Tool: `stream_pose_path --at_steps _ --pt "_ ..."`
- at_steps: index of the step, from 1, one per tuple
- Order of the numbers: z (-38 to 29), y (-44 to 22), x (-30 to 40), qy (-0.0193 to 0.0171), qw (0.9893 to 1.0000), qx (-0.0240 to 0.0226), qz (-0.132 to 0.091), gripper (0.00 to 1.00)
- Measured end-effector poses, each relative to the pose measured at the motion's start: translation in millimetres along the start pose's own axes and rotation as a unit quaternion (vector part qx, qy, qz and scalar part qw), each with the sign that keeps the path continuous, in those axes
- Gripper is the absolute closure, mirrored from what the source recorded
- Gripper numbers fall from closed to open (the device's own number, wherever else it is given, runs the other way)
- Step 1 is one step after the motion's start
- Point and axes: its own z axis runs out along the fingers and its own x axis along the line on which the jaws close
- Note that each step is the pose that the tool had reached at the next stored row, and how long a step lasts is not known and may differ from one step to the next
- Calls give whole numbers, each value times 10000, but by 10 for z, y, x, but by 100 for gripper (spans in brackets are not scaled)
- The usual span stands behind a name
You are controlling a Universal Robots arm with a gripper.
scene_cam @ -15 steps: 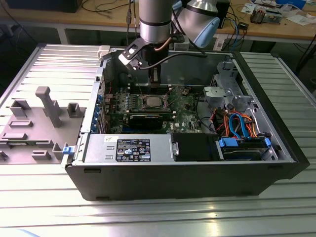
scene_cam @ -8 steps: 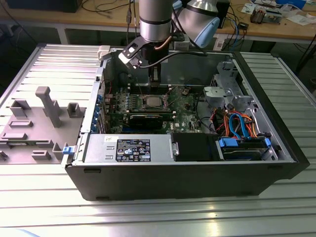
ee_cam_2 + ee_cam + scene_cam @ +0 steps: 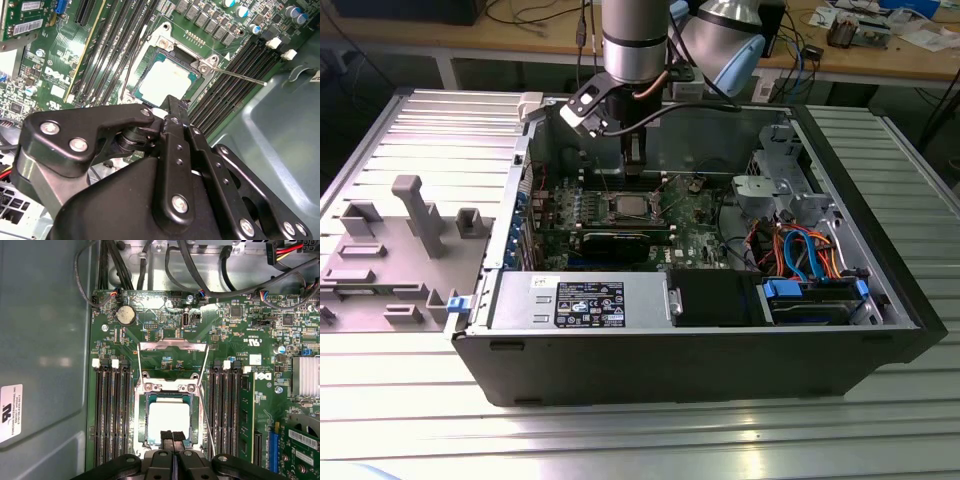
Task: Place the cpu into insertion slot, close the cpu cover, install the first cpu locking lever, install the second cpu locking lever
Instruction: 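Close the cpu cover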
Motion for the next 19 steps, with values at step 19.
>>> stream_pose_path --at_steps 19 --pt "-42 2 0 0 10000 -1 0 89"
